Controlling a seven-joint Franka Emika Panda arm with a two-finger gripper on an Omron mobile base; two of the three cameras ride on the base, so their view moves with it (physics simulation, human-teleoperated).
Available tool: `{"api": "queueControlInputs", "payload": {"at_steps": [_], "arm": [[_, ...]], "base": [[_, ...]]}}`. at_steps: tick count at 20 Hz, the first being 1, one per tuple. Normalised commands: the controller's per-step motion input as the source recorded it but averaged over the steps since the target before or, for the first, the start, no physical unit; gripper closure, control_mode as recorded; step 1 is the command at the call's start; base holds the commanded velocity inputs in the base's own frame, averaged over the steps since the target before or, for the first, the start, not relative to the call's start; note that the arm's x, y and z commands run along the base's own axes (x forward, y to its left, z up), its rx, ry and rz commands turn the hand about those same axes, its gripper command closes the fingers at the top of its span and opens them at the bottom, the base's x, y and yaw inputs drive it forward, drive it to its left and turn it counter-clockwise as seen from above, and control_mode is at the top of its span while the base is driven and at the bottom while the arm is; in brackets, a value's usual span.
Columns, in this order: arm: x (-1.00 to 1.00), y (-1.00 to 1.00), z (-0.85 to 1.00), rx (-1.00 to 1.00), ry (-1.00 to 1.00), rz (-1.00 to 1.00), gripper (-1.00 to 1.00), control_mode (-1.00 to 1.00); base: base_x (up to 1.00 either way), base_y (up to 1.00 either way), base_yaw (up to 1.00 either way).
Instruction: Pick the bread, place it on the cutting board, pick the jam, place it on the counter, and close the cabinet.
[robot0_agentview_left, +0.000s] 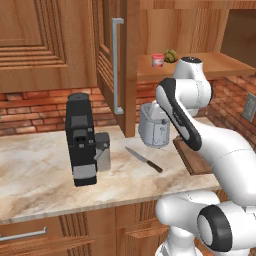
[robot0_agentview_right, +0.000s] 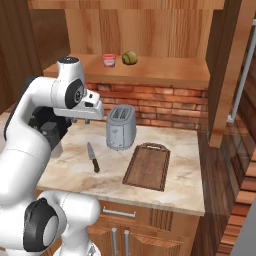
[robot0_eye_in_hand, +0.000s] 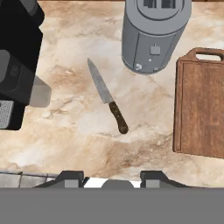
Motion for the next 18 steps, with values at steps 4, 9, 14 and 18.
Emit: {"api": "queueControlInputs", "payload": {"at_steps": [4,9,14,18], "arm": [[0.0,0.0,0.0,0.0,-0.05,0.0,-1.0,-1.0],[0.0,0.0,0.0,-0.05,-0.17,0.0,-1.0,-1.0],[0.0,0.0,0.08,-0.05,-0.2,0.0,-1.0,-1.0],[0.0,-0.1,0.19,-0.01,-0.2,0.0,-1.0,-1.0]], "base": [[0.0,0.0,0.0],[0.0,0.0,0.0],[0.0,0.0,0.0],[0.0,0.0,0.0]]}}
